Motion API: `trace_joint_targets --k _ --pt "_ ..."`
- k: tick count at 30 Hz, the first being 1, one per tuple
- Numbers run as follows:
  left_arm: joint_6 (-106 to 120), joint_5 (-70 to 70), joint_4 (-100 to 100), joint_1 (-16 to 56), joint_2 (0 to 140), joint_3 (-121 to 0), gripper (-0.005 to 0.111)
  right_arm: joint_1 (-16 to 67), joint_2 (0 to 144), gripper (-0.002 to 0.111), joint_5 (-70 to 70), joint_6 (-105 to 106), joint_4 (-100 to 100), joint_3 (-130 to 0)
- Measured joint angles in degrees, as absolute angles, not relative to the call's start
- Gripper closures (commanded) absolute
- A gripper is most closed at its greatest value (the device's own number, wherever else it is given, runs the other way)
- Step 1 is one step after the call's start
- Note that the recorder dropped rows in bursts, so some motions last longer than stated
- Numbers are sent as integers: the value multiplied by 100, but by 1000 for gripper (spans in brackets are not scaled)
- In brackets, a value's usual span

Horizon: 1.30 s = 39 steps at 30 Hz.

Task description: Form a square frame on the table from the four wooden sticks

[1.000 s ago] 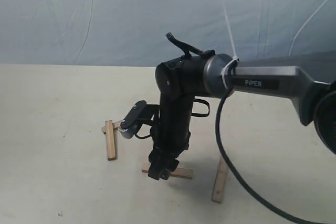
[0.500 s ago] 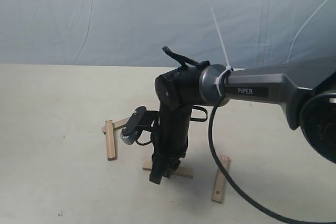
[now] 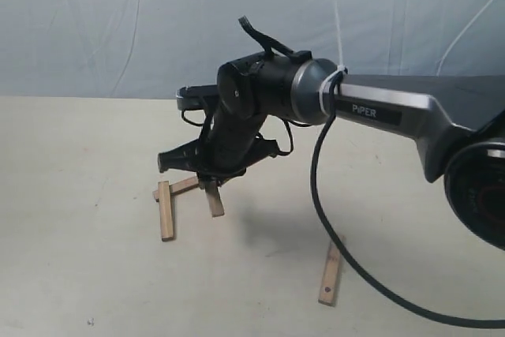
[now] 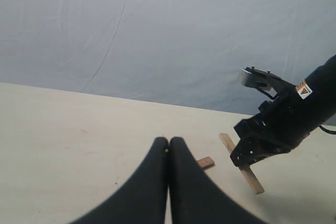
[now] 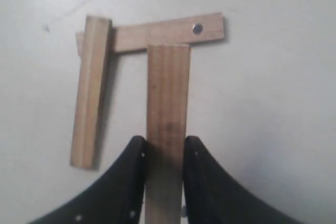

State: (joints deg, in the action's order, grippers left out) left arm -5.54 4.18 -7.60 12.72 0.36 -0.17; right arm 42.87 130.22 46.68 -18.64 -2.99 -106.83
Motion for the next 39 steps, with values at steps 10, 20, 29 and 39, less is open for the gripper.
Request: trace_joint_targets --k 10,20,29,39 --pt "-554 418 -760 1272 36 -17 107 4296 13682 109 4605 -2676 -300 -11334" --pt "-554 418 -760 1272 36 -17 107 4296 14274 109 5189 -2694 211 -12251" --pt "-554 418 -760 1272 36 -17 107 4296 14451 109 5259 -2694 351 -12384" --pt "-554 418 -760 1272 36 -17 107 4283 14304 109 5444 -2303 371 -12384"
